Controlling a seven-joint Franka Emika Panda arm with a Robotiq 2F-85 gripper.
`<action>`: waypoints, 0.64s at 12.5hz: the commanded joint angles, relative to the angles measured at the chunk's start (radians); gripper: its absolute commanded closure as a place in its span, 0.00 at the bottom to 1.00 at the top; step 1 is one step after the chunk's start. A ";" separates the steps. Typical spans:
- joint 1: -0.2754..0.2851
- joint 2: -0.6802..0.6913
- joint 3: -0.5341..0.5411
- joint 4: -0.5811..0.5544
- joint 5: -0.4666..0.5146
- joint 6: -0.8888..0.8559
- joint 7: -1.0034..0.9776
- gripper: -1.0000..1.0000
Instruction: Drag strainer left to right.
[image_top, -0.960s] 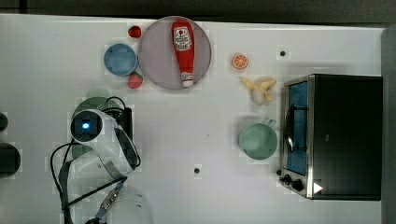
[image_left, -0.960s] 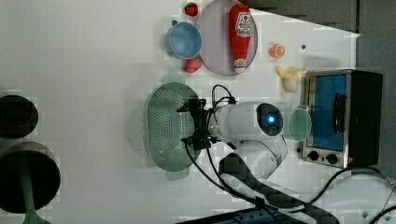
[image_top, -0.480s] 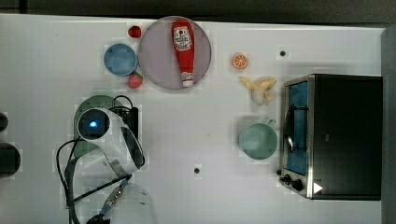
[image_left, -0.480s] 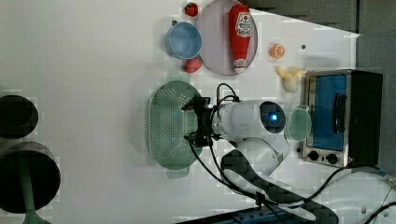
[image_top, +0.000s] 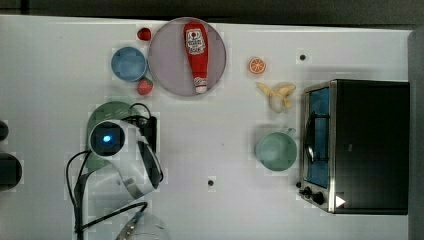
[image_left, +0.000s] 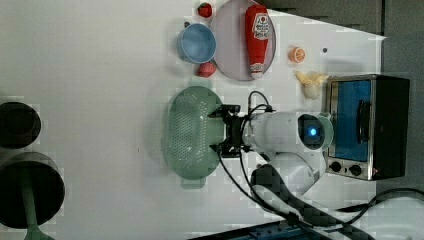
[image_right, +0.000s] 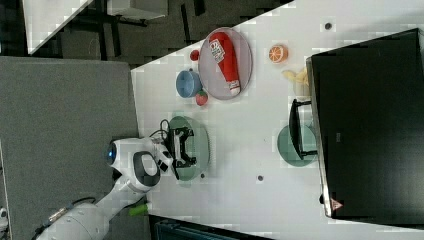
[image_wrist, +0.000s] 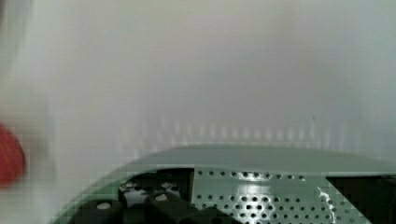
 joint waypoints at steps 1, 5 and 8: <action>-0.070 0.000 -0.047 -0.015 -0.014 -0.001 -0.073 0.00; -0.116 -0.004 -0.108 -0.032 -0.014 -0.001 -0.224 0.00; -0.142 -0.014 -0.162 -0.050 -0.014 0.001 -0.311 0.00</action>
